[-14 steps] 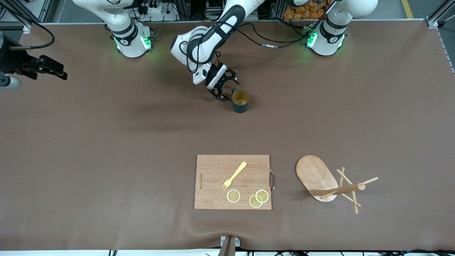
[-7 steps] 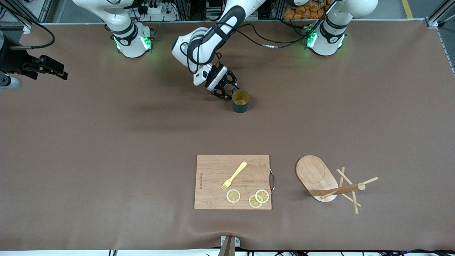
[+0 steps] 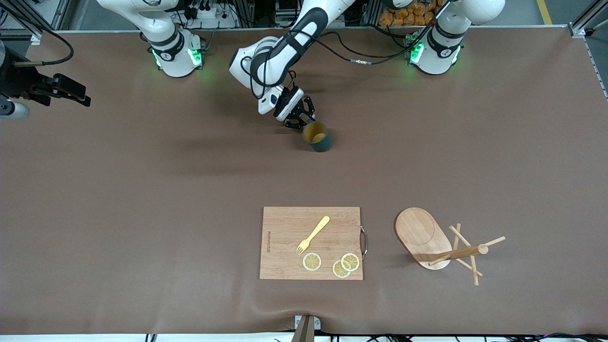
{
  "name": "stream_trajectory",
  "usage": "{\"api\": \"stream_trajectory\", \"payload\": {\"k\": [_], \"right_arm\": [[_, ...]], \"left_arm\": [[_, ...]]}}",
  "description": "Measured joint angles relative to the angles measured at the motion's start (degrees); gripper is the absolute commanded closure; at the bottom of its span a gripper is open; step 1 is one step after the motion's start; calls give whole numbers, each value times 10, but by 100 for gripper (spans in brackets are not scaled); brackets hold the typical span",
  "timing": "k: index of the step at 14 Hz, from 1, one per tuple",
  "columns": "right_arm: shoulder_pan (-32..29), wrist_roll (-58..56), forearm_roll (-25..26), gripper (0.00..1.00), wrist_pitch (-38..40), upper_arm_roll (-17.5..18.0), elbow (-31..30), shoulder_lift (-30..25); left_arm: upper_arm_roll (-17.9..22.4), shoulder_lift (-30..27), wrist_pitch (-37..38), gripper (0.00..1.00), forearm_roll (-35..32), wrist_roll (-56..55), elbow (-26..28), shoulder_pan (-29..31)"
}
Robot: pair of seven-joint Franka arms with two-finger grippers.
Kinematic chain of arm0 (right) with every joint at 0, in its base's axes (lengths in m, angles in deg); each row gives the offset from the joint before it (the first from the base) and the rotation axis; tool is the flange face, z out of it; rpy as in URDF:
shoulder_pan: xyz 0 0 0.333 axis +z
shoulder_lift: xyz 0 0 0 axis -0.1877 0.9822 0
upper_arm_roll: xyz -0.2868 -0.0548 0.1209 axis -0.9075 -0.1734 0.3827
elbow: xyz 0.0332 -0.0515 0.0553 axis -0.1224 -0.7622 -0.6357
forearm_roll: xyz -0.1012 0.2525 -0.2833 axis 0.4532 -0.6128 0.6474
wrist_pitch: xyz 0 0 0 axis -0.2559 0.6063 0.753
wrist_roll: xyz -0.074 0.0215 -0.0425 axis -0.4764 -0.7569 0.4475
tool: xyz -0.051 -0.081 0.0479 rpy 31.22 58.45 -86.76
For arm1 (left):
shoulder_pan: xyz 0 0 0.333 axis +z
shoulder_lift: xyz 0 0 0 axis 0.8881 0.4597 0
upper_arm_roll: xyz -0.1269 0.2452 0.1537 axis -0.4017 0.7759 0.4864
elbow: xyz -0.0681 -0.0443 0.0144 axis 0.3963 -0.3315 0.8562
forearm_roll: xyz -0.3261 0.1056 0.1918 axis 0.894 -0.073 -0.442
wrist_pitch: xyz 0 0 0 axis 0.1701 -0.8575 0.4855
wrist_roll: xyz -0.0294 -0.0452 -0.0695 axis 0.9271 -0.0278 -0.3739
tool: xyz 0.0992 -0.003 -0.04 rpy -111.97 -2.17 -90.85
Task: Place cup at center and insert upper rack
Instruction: 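Grasp the mug rim with the left gripper and lift it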
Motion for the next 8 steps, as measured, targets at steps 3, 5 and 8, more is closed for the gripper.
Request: {"api": "stream_trajectory", "payload": {"k": [3,5,8], "right_arm": [[0,1,0,0,4,0,0,0],[0,1,0,0,6,0,0,0],[0,1,0,0,7,0,0,0]], "left_arm": [[1,-1,-1,94,0,0,-1,0],[3,-2,-4,97,0,0,-4,1],[7,-15,-4,99,0,3,-11,9]]}}
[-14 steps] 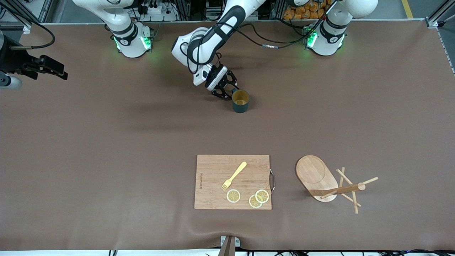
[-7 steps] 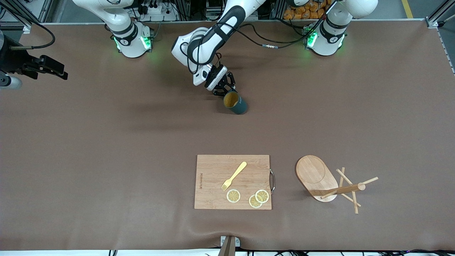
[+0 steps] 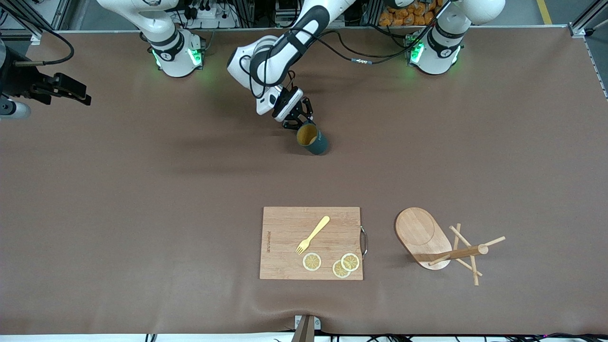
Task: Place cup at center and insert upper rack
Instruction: 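Grasp the mug rim with the left gripper and lift it, then carry the teal mug with the left gripper to the mug tree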
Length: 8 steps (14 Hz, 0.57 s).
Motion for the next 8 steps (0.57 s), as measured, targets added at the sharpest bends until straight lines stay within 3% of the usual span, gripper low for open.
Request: {"api": "stream_trajectory", "payload": {"k": [8], "right_arm": [[0,0,-3,0,0,2,0,0]], "left_arm": [[2,-113,0,100,29,41,-9,77]]}}
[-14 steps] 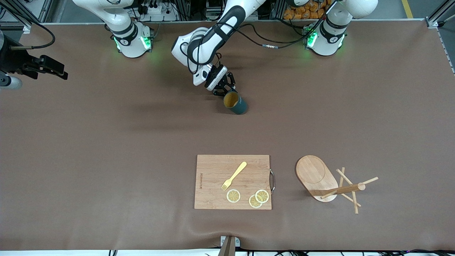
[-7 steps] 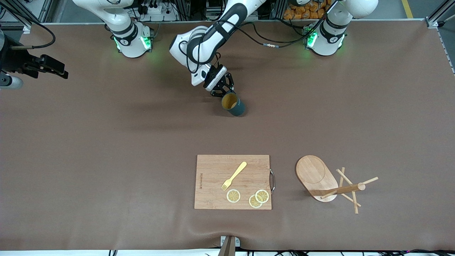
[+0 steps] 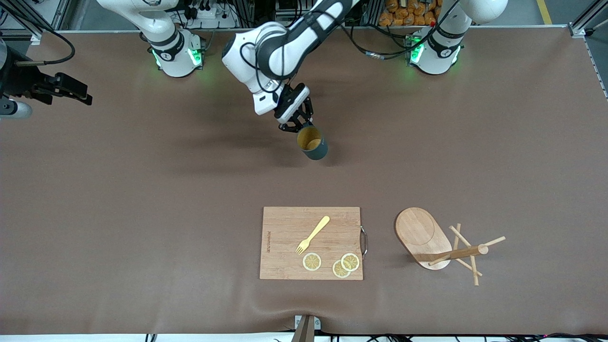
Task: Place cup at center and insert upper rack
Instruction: 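Carry the teal mug with the left gripper to the mug tree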
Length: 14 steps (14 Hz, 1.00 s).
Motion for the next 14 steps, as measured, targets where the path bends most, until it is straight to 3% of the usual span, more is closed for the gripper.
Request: {"api": "stream_trajectory", "payload": {"k": [6,14], "right_arm": [[0,0,0,0,0,1,0,0],[0,0,-1,0,0,2,0,-1]], "left_arm": [[0,-110,-5,100,100,82,0,117],[1,-171,-10,100,261,250,1,281]]}}
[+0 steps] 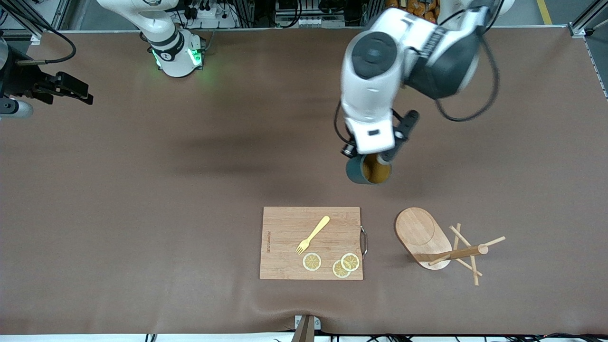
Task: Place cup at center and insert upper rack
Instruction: 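Carry the teal mug with the left gripper to the mug tree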
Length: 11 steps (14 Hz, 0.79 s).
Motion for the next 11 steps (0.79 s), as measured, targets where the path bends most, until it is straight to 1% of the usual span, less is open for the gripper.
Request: {"api": "stream_trajectory", "payload": {"k": [7,11], "right_arm": [[0,0,0,0,0,0,0,-1],[0,0,0,0,3,0,0,-1]], "left_arm": [[1,-7,0,100,191,102,2,163],[0,-7,2,100,302,124,8,232]]}}
